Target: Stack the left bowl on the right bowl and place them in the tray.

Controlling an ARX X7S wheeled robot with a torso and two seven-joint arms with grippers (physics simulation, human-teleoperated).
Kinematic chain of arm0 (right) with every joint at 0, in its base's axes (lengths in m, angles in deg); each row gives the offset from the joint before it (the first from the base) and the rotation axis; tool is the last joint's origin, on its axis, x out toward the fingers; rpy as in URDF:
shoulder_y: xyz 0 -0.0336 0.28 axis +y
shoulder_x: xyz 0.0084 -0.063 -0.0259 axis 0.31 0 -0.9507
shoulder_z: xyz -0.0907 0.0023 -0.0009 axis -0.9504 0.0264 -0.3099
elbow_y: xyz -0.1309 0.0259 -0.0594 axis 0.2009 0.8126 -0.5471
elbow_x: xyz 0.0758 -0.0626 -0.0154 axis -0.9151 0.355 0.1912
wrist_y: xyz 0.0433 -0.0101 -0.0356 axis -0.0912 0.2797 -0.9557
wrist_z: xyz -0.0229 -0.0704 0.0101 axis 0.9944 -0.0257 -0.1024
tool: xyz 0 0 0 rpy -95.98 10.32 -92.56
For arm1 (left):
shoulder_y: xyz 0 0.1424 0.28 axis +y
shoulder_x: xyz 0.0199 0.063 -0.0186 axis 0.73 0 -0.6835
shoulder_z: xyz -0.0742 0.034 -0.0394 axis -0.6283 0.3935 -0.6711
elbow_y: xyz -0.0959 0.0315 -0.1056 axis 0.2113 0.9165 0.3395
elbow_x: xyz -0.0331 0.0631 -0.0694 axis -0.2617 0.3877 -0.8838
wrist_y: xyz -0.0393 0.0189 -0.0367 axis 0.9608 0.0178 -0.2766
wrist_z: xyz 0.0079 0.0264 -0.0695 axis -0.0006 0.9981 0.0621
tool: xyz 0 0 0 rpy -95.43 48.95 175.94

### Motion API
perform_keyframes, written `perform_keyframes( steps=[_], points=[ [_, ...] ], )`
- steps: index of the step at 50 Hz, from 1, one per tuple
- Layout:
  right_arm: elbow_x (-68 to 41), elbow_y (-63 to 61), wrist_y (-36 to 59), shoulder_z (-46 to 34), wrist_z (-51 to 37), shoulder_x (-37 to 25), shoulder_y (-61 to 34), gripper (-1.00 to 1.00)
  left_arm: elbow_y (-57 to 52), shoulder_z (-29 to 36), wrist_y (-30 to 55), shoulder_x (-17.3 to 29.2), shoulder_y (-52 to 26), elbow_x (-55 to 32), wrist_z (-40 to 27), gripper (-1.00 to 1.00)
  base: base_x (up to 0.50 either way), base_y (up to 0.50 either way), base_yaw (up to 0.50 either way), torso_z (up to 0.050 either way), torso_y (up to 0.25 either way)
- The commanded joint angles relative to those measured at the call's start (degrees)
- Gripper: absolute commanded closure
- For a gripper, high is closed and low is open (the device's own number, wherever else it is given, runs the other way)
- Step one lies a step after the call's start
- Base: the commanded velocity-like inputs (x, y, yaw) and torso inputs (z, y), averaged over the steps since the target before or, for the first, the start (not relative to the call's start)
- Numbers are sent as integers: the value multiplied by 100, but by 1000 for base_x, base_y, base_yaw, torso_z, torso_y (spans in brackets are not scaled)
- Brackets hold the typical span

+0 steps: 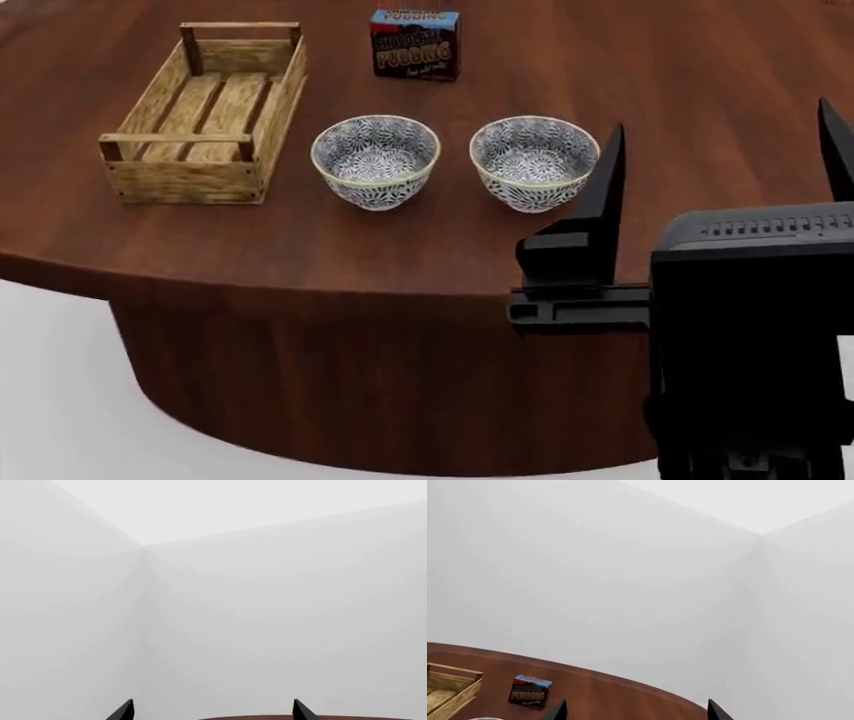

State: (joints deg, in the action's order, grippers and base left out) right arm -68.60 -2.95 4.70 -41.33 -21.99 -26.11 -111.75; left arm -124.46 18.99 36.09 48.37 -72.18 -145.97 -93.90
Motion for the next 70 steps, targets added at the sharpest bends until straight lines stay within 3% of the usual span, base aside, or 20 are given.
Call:
perform_keyframes(
  steps=[1, 40, 70],
  points=[
    [-136, 26, -42, 9, -69, -49, -13, -100, 20, 96, -20, 27, -82, -34, -32, -100, 141, 324, 0, 0, 0],
    [-275, 236, -210, -106, -297, -61, -53, -100, 24, 282, 58, -35, -342, -74, -32, -100, 332, 301, 0, 0, 0],
    [-436, 225, -250, -5, -391, -118, 33, -100, 2, 407, 71, 13, -531, -127, -99, -100, 444, 16, 0, 0, 1]
  ],
)
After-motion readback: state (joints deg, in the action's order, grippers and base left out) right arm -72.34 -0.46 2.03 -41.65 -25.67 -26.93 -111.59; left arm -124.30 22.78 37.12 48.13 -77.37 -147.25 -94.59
